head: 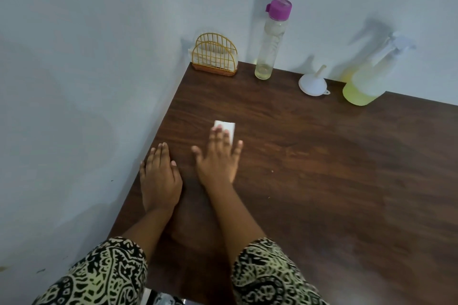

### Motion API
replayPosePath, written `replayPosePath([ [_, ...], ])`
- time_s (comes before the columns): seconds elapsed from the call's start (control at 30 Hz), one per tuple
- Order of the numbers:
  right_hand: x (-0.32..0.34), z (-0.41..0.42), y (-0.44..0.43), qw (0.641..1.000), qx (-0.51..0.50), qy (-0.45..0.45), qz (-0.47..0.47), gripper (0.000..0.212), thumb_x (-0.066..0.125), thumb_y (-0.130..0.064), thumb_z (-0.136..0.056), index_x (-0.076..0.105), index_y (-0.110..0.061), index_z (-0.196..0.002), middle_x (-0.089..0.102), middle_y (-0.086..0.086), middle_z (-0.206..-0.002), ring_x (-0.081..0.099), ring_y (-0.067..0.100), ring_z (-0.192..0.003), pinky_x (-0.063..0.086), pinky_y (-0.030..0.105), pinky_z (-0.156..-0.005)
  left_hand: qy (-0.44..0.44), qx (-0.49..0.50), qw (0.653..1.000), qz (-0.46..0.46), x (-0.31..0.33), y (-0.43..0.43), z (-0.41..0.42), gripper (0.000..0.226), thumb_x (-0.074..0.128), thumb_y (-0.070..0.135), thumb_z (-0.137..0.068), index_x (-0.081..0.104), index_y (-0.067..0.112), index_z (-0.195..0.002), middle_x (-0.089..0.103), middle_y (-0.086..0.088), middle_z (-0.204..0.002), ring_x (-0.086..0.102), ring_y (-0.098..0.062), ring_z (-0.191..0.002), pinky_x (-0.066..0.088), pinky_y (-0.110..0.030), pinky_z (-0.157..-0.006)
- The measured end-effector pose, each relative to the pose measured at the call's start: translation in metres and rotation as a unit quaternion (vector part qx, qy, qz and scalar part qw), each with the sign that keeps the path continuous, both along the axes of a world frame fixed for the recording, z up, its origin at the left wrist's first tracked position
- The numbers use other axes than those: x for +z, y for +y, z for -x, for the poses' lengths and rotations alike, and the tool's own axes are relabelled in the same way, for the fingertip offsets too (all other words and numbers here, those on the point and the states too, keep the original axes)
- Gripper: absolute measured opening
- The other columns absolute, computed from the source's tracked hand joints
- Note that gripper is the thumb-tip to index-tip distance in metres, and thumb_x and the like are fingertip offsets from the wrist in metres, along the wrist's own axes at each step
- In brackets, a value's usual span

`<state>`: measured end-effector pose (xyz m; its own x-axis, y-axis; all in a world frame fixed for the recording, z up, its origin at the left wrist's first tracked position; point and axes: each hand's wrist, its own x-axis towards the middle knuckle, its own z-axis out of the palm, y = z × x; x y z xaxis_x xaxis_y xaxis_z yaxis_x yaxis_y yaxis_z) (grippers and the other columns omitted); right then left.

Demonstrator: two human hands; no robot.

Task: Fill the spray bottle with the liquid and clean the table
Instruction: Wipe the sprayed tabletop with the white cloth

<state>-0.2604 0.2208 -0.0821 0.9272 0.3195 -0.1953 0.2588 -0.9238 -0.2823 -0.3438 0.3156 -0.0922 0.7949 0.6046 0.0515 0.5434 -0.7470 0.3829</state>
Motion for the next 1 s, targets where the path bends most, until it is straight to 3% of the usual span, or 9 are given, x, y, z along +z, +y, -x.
replayPosePath([
  [0.1,-0.002,0.0,-0.015,1.0,0.026,-0.001,0.004,0.069,0.014,-0.057,-0.098,-0.005,-0.019,-0.152,-0.007,-0.002,-0.161,-0.011,0.014,-0.148,-0.023,0.047,-0.11,-0.003,-0.004,1.0,-0.015,-0.002,0.0,0.001,0.048,0.045,0.013,-0.097,0.04,0.001,-0.143,0.043,-0.017,-0.148,0.035,-0.031,-0.141,0.023,-0.05,-0.116],
  [0.27,-0.004,-0.018,-0.12,0.992,-0.119,-0.022,0.03,0.069,0.017,-0.057,-0.097,-0.003,-0.021,-0.153,-0.003,-0.003,-0.162,-0.004,0.014,-0.149,-0.016,0.05,-0.113,0.006,-0.014,0.999,-0.041,-0.003,-0.003,-0.002,0.049,0.049,0.013,-0.096,0.041,0.001,-0.143,0.045,-0.019,-0.146,0.037,-0.034,-0.139,0.026,-0.052,-0.113],
  [0.37,-0.001,-0.016,-0.112,0.989,-0.147,-0.015,0.025,0.072,0.017,-0.058,-0.097,-0.004,-0.017,-0.153,-0.006,-0.001,-0.162,-0.007,0.016,-0.149,-0.015,0.051,-0.114,0.007,-0.016,0.999,-0.048,-0.003,-0.006,-0.002,0.049,0.049,0.014,-0.096,0.041,0.0,-0.142,0.047,-0.02,-0.145,0.039,-0.034,-0.137,0.027,-0.052,-0.112],
  [0.6,0.001,0.026,0.007,0.998,0.056,0.011,-0.009,0.069,0.015,-0.054,-0.099,-0.006,-0.015,-0.152,-0.01,0.0,-0.161,-0.013,0.016,-0.147,-0.022,0.047,-0.111,0.007,0.034,0.999,-0.008,0.002,-0.013,0.018,0.051,0.044,0.008,-0.095,0.037,0.002,-0.145,0.042,-0.017,-0.149,0.036,-0.031,-0.14,0.027,-0.047,-0.114],
  [0.83,-0.004,0.018,-0.048,0.997,-0.074,-0.022,0.004,0.071,0.019,-0.055,-0.099,-0.003,-0.015,-0.153,-0.005,0.001,-0.162,-0.008,0.016,-0.148,-0.018,0.049,-0.113,0.023,0.02,0.999,-0.032,-0.005,-0.021,0.047,0.048,0.047,0.011,-0.096,0.042,0.0,-0.142,0.042,-0.016,-0.149,0.036,-0.03,-0.141,0.027,-0.047,-0.114],
  [1.0,0.001,0.049,0.018,0.998,0.056,-0.002,-0.029,0.07,0.019,-0.052,-0.099,-0.004,-0.012,-0.152,-0.006,0.003,-0.161,-0.01,0.017,-0.148,-0.024,0.046,-0.109,0.017,0.02,1.0,-0.016,-0.005,-0.018,0.047,0.048,0.044,0.008,-0.096,0.041,0.0,-0.143,0.041,-0.016,-0.15,0.034,-0.029,-0.142,0.024,-0.045,-0.116],
])
